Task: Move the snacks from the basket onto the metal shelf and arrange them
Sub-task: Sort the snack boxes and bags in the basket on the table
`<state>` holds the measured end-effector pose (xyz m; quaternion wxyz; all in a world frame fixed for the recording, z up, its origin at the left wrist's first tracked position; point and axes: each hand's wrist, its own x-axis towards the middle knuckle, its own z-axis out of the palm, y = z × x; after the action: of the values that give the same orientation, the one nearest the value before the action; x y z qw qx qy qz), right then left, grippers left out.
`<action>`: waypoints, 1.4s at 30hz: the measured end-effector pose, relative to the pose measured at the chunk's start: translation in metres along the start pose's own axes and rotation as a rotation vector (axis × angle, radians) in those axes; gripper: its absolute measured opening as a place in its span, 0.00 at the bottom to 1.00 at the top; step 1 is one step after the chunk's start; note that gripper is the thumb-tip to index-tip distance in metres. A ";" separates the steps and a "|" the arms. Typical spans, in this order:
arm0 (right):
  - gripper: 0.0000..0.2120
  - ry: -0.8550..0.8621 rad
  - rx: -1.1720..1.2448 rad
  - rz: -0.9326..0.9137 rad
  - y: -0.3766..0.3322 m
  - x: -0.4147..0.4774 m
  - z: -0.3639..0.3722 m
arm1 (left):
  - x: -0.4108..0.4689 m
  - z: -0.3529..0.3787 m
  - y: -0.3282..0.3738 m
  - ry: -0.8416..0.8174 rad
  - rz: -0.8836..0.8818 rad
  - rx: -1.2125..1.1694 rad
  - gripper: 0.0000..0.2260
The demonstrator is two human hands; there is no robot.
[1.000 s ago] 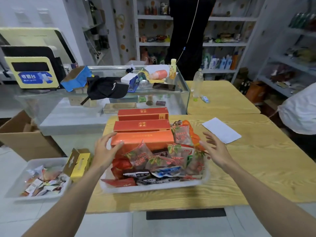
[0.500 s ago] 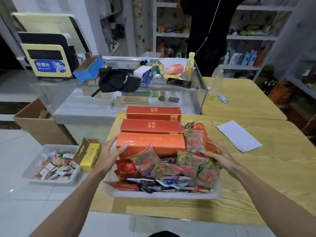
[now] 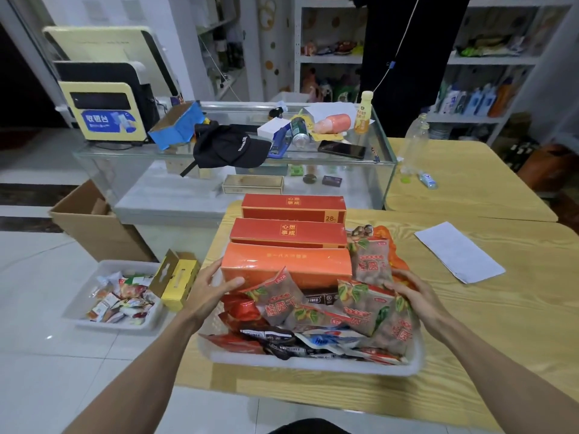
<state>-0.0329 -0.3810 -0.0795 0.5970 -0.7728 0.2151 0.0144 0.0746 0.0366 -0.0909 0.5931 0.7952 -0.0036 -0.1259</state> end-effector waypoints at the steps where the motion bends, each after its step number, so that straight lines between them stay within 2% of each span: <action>1: 0.24 0.005 0.013 0.000 0.001 0.001 0.001 | -0.001 0.001 0.001 0.018 -0.002 -0.023 0.40; 4: 0.21 0.003 0.038 -0.016 0.001 0.001 0.003 | -0.005 0.004 0.004 0.048 0.005 -0.096 0.42; 7: 0.23 0.010 0.023 -0.024 0.005 0.003 0.003 | -0.005 0.005 0.006 0.040 0.003 -0.117 0.44; 13: 0.26 0.039 0.044 -0.043 0.009 0.004 0.005 | 0.001 0.007 0.003 0.011 0.025 -0.149 0.36; 21: 0.28 0.053 0.074 -0.028 0.003 -0.003 0.005 | 0.002 0.007 0.006 0.018 -0.022 -0.169 0.47; 26: 0.33 0.067 0.078 -0.029 -0.004 -0.012 -0.002 | -0.005 0.009 0.022 0.000 -0.007 -0.170 0.41; 30: 0.27 0.085 0.088 -0.047 -0.015 -0.027 -0.011 | -0.014 0.012 0.047 -0.002 0.015 -0.198 0.38; 34: 0.26 0.121 0.113 -0.062 -0.022 -0.045 -0.026 | -0.033 0.020 0.077 -0.006 0.022 -0.212 0.32; 36: 0.25 0.144 0.137 -0.070 -0.022 -0.056 -0.036 | -0.042 0.024 0.089 -0.004 0.023 -0.205 0.32; 39: 0.26 0.174 0.148 -0.077 -0.022 -0.074 -0.051 | -0.057 0.031 0.101 -0.020 0.033 -0.189 0.38; 42: 0.21 0.211 0.176 -0.085 -0.021 -0.100 -0.067 | -0.080 0.044 0.119 -0.023 0.046 -0.207 0.30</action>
<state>-0.1319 -0.4077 -0.0131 0.6365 -0.7232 0.2440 -0.1113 0.0057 -0.0279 0.0257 0.6748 0.7279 -0.0156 -0.1207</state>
